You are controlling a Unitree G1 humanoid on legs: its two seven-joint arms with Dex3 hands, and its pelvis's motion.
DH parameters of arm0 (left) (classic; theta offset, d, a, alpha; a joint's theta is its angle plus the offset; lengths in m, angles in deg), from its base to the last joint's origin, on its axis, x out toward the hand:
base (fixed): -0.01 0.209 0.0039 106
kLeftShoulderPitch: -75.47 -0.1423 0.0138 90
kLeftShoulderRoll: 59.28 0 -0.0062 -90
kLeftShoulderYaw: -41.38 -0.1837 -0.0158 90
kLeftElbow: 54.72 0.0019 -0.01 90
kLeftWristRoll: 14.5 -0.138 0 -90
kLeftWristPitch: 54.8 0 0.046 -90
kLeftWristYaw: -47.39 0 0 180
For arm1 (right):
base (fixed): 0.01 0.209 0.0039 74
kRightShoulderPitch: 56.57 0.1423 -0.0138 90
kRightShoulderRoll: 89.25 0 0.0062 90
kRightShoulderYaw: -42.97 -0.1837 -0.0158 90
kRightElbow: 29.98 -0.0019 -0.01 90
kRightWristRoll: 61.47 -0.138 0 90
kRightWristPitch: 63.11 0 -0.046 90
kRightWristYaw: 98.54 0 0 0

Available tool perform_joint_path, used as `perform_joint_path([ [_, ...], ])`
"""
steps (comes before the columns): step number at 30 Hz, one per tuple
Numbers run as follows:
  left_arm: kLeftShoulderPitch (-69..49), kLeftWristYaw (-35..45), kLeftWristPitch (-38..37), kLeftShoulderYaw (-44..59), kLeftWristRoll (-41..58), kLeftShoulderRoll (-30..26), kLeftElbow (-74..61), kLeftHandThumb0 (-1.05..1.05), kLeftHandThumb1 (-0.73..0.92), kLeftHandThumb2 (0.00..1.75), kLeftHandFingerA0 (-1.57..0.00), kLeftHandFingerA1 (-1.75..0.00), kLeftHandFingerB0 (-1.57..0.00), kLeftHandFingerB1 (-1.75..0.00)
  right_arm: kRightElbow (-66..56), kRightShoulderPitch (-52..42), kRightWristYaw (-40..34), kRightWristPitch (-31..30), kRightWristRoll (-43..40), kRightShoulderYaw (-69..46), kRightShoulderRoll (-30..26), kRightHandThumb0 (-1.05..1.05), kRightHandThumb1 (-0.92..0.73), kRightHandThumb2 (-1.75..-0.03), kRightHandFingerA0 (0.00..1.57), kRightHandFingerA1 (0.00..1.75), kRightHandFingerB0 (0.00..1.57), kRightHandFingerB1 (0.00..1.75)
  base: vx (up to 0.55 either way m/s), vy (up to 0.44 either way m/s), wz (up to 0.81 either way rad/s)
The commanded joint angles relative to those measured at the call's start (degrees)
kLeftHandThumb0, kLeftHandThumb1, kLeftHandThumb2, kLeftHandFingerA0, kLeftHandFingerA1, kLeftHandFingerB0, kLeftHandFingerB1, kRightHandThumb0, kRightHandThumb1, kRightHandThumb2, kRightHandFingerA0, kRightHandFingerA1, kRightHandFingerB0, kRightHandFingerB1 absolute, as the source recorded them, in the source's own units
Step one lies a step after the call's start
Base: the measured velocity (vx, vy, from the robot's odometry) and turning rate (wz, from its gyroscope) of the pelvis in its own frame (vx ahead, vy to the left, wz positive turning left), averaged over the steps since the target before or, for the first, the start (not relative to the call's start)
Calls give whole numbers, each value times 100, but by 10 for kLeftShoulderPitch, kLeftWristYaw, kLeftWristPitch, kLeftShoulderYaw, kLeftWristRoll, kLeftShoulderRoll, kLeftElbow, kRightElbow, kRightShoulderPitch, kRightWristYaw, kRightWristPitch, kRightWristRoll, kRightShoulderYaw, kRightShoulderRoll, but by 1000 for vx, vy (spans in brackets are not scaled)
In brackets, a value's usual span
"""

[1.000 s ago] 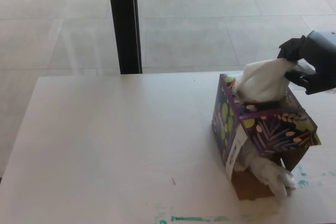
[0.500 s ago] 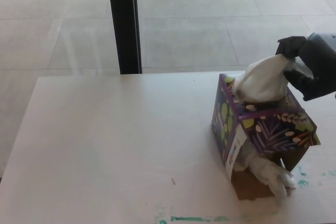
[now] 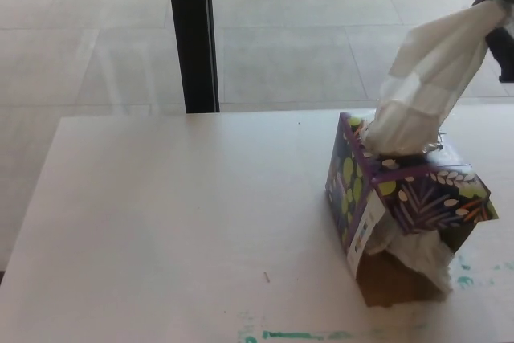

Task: The robot uses its right hand to pull out a tissue from the tissue box kept in the middle of the desk and put it on the right side

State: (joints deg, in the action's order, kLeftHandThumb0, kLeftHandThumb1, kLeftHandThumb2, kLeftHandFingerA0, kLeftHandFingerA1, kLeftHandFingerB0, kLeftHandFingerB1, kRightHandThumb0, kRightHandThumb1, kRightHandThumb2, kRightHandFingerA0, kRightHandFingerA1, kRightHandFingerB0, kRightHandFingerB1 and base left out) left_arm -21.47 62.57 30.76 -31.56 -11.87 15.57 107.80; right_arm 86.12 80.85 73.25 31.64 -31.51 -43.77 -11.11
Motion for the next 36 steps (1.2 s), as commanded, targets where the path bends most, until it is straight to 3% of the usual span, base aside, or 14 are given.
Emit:
perform_joint_path([
  [1,-6,-2,-3,2,6,-5,2,-78,74,114,-58,-69,-44,-59,9,20,-14,11,-10,-14,-16,-29,-47,-118,125,141,96,120,0,0,0],
  [6,-1,0,2,2,8,-6,5,-83,92,72,-62,-63,-48,-49,14,46,-10,5,-7,-22,-37,-23,-41,-126,98,175,84,147,0,0,0],
  [7,-1,-4,4,4,9,-5,5,-79,75,115,-63,-70,-44,-59,17,50,-17,7,-9,-26,-39,-29,-43,-119,125,141,99,123,0,0,0],
  [8,-1,-4,4,5,10,-5,5,-83,92,72,-64,-63,-49,-49,21,52,-17,10,-12,-29,-41,-28,-44,-118,126,143,99,123,0,0,0],
  [16,-4,-2,1,0,9,-10,0,-83,92,72,-63,-61,-48,-48,52,95,-25,-16,-28,-66,-64,-26,-46,-115,125,140,98,122,0,0,0],
  [17,-5,-3,-1,1,9,-10,2,-81,76,115,-63,-70,-44,-58,60,105,-31,-20,-28,-73,-70,-26,-45,-116,125,141,98,123,0,0,0],
  [18,-6,0,-1,1,10,-10,3,-83,92,73,-64,-64,-47,-48,70,110,-39,-12,-31,-79,-74,-25,-45,-118,125,141,99,123,0,0,0],
  [19,-6,1,-2,0,9,-11,3,-83,92,73,-64,-64,-47,-48,74,114,-41,-12,-33,-83,-75,-20,-44,-124,96,175,83,152,0,0,0],
  [22,-8,-7,-3,-9,0,-12,1,-84,92,74,-67,-63,-49,-47,83,124,-39,-16,-39,-91,-83,-19,-45,-125,96,175,82,150,0,0,0],
  [24,-7,-2,-1,-6,6,-12,3,-83,92,73,-63,-61,-48,-48,85,129,-40,-23,-41,-100,-93,-25,-47,-116,123,140,100,125,0,0,0],
  [25,-6,-1,-2,-4,8,-12,4,-79,74,114,-59,-69,-44,-58,90,128,-45,-17,-41,-101,-97,-19,-44,-123,94,175,80,154,0,0,0],
  [26,-7,-3,-3,-4,8,-11,3,-83,92,73,-64,-64,-48,-49,90,125,-50,-16,-38,-101,-101,-24,-46,-115,122,140,100,126,0,0,0],
  [28,-6,-1,-1,-4,8,-12,3,-78,74,114,-59,-69,-44,-59,95,123,-55,-13,-38,-101,-105,-23,-46,-115,122,139,101,125,0,0,0],
  [36,-10,0,-4,1,12,-11,4,-79,74,113,-60,-69,-44,-58,112,70,-130,39,4,-80,-156,-25,-44,-116,125,141,96,122,0,0,0],
])
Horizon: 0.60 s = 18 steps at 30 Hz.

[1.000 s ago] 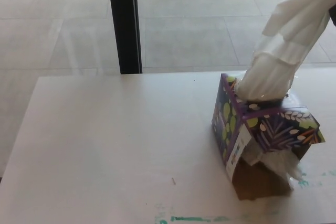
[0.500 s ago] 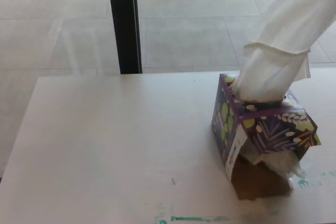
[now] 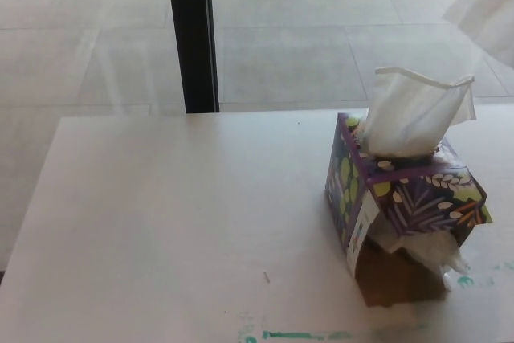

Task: The robot uses its right hand to pull out a tissue from the tissue box kept in the middle of the desk and put it on the right side

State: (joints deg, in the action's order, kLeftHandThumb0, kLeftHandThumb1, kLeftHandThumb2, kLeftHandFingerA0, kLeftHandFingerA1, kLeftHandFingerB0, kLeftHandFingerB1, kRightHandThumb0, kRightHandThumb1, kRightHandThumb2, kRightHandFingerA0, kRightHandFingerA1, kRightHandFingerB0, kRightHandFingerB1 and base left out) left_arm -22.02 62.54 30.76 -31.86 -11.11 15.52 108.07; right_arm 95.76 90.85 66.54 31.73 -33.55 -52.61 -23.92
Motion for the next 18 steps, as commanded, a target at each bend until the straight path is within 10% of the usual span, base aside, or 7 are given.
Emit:
perform_joint_path([
  [1,-5,-4,-5,0,1,-12,1,-83,92,74,-62,-61,-48,-47,15,-37,-67,45,30,15,-35,-26,-43,-118,125,143,95,124,0,0,0],
  [6,2,2,2,5,7,-9,3,-78,73,113,-59,-70,-45,-59,-26,-106,-64,51,76,63,-67,-15,-41,-111,94,174,85,132,0,0,0],
  [8,0,-2,-3,4,5,-7,1,-83,92,73,-64,-65,-49,-49,-30,-126,-64,63,90,86,-78,-15,-43,-109,98,166,89,126,0,0,0],
  [11,1,3,2,9,11,-7,3,-80,73,113,-59,-70,-44,-59,-38,-146,-64,49,129,124,-94,-19,-50,-102,98,163,86,128,0,0,0],
  [13,-2,1,-5,6,6,-9,1,-84,92,73,-63,-65,-48,-50,-43,-164,-54,8,189,174,-99,-32,-62,-58,94,155,94,74,0,0,0],
  [17,-1,-6,-4,3,3,-11,0,-78,75,113,-61,-68,-46,-58,-27,-200,-90,56,183,197,-94,-23,-58,-65,87,161,78,125,0,0,0],
  [18,1,-4,-4,6,6,-9,1,-83,92,73,-63,-62,-48,-48,-33,-211,-88,53,185,203,-93,-25,-58,-69,86,162,83,126,0,0,0],
])
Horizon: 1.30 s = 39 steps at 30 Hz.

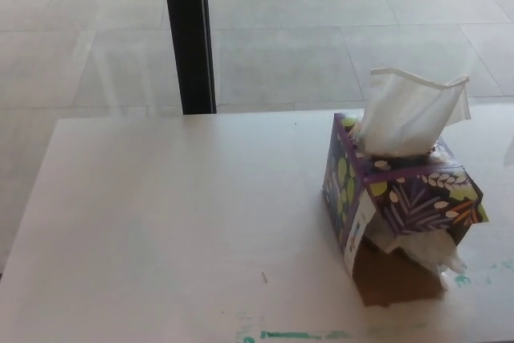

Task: The robot uses its right hand to pull out a tissue from the tissue box kept in the middle of the desk and put it on the right side

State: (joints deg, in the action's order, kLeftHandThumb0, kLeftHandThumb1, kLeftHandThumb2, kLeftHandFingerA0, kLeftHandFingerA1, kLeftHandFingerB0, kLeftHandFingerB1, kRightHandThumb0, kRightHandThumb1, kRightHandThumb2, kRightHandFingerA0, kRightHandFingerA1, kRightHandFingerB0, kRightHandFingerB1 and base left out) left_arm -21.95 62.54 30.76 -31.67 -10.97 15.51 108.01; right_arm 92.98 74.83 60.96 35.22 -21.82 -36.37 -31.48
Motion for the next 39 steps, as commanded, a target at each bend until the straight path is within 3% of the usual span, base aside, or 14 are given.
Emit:
perform_joint_path([
  [1,3,-2,0,7,8,-8,4,-83,92,72,-62,-60,-48,-48,4,-60,-44,37,73,52,-18,-22,-54,-79,86,161,86,121,0,0,0],
  [2,5,-6,1,7,8,-5,4,-89,76,91,-61,-64,-46,-52,-2,-67,-25,37,72,61,-17,-24,-59,-77,84,162,83,119,0,0,0],
  [9,7,-3,2,15,13,-4,-2,-82,92,71,-62,-60,-48,-47,-74,-85,169,-39,127,130,-37,-27,-71,-65,75,175,61,150,0,0,0],
  [11,7,-1,0,15,13,-7,-3,-81,92,72,-62,-61,-48,-47,-99,-83,314,-87,147,160,-39,-37,-74,-66,82,143,78,65,0,0,0],
  [17,8,-4,-1,16,13,-5,-2,-82,92,71,-62,-61,-49,-47,-80,-90,414,-129,186,200,-34,-43,-76,-62,79,80,64,49,0,0,0],
  [19,7,0,-4,14,13,-5,-3,-81,92,72,-60,-60,-47,-47,-81,-98,426,-137,204,212,-35,-44,-64,-59,77,88,68,53,0,0,0],
  [22,7,-6,-5,14,12,-3,-3,-81,92,71,-62,-59,-49,-47,-80,-115,405,-148,231,223,-37,-41,-57,-57,78,149,69,63,0,0,0],
  [26,6,-5,-5,13,11,-1,-4,-87,77,91,-60,-64,-45,-53,-74,-113,422,-149,249,242,-37,-51,-56,-60,73,147,26,41,0,0,0],
  [27,5,-7,-8,9,7,-2,-6,-81,92,73,-63,-60,-49,-48,-44,-110,450,-315,193,195,40,-61,-70,-101,45,79,18,47,0,0,0],
  [28,5,0,-2,16,15,-2,-6,-79,92,72,-61,-60,-48,-47,-64,-106,477,-214,237,236,-9,-70,-61,-60,2,52,10,37,0,0,0],
  [30,8,-3,2,14,13,-2,-4,-81,92,72,-65,-63,-49,-47,-87,-104,517,-155,235,249,-43,-86,-44,-79,0,4,11,17,0,0,0],
  [33,8,-4,-1,12,11,-2,-1,-83,92,72,-63,-61,-48,-48,-71,-121,517,-237,129,187,1,-59,-47,-72,0,0,6,29,0,0,0],
  [35,9,-3,2,14,13,-2,-1,-83,92,71,-65,-62,-50,-48,-60,-98,533,-136,196,245,-39,-62,-51,-72,0,0,5,7,0,0,0],
  [39,1,0,-3,20,19,2,-1,-82,92,71,-64,-63,-49,-48,-36,-98,528,-175,194,245,-10,-46,-30,-59,0,0,0,3,0,0,0],
])
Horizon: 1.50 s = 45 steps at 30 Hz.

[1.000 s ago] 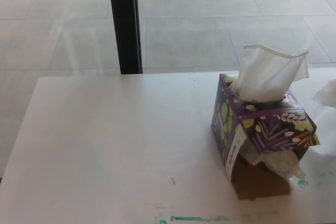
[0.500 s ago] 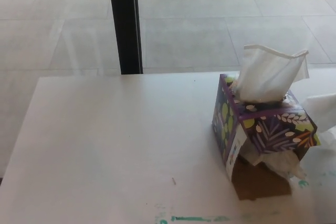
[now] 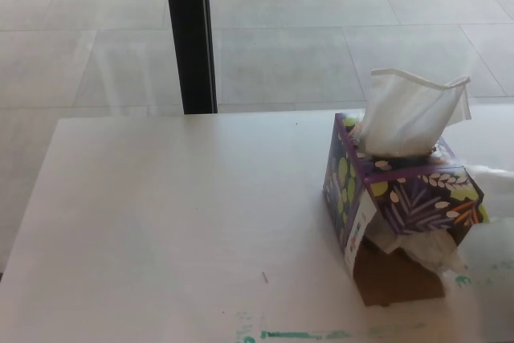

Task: The robot uses its right hand to pull out a tissue from the tissue box kept in the middle of the desk and put it on the right side

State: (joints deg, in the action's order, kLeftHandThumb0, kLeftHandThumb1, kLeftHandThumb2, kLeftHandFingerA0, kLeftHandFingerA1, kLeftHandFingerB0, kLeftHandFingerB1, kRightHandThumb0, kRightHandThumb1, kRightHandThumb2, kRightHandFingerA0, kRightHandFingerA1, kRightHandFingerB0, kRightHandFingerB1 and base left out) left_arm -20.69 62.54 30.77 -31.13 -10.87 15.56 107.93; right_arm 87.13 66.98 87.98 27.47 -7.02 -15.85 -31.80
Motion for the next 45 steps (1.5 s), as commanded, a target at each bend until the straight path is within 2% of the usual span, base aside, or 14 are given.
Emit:
perform_joint_path([
  [1,-10,0,-4,15,18,1,-1,-82,92,71,-64,-63,-49,-48,2,-28,263,-108,56,39,-16,-47,-25,-60,0,0,0,1,0,0,0],
  [2,-10,-4,-3,12,15,0,-1,-82,92,71,-65,-62,-50,-48,-23,-36,261,-77,51,36,-41,-55,-40,-66,0,0,0,3,0,0,0],
  [3,-9,-5,0,14,17,1,-1,-77,73,112,-62,-69,-46,-59,-21,-26,279,-64,54,43,-46,-63,-33,-65,0,0,0,0,0,0,0],
  [4,-9,-8,-2,12,14,0,1,-81,92,72,-65,-61,-50,-47,-34,-36,270,-68,22,18,-53,-55,-34,-61,0,0,0,0,0,0,0],
  [12,-10,-1,-8,11,13,-7,0,-82,92,73,-60,-60,-47,-48,-94,-26,307,-31,-16,-30,-124,-100,-61,-60,0,0,0,0,0,0,0],
  [13,-10,0,-8,11,13,-7,0,-82,92,73,-60,-60,-47,-48,-97,-26,327,-45,-49,-53,-125,-94,-43,-82,0,0,0,0,0,0,0],
  [15,-9,2,-6,15,16,-9,0,-83,92,72,-60,-60,-48,-47,-101,-29,366,-90,-134,-112,-117,-94,-56,-58,0,0,0,0,0,0,0],
  [16,-10,-1,-8,12,13,-9,0,-82,92,73,-61,-59,-48,-48,-106,-32,367,-78,-145,-126,-133,-98,-48,-91,0,0,0,0,0,0,0],
  [27,-13,0,-8,15,16,-12,-2,-81,92,73,-63,-62,-49,-48,-101,-139,406,-136,-370,-529,-144,-71,-40,-73,0,6,5,11,0,0,0],
  [29,-10,-3,-6,15,15,-13,1,-81,92,72,-62,-59,-48,-47,-104,-188,353,-99,-382,-615,-108,-57,-57,-59,13,51,14,28,0,0,0],
  [33,-11,-3,-6,17,17,-15,-3,-82,92,72,-62,-60,-49,-46,-86,-284,205,-27,-391,-720,-18,-53,-60,-58,44,66,34,39,0,0,0],
  [34,-11,-3,-9,16,17,-14,-6,-82,92,72,-61,-61,-49,-47,-77,-304,172,-5,-406,-744,7,-57,-46,-87,51,75,32,55,0,0,0],
  [36,-11,1,-9,20,21,-13,-6,-83,92,71,-61,-60,-49,-46,-56,-326,114,2,-431,-780,61,-63,-59,-58,87,85,49,62,0,0,0],
  [45,0,1,-1,16,19,-3,-2,-83,92,72,-60,-61,-48,-47,120,-361,-162,70,-488,-861,234,-53,-59,-59,73,126,47,97,0,0,0],
])
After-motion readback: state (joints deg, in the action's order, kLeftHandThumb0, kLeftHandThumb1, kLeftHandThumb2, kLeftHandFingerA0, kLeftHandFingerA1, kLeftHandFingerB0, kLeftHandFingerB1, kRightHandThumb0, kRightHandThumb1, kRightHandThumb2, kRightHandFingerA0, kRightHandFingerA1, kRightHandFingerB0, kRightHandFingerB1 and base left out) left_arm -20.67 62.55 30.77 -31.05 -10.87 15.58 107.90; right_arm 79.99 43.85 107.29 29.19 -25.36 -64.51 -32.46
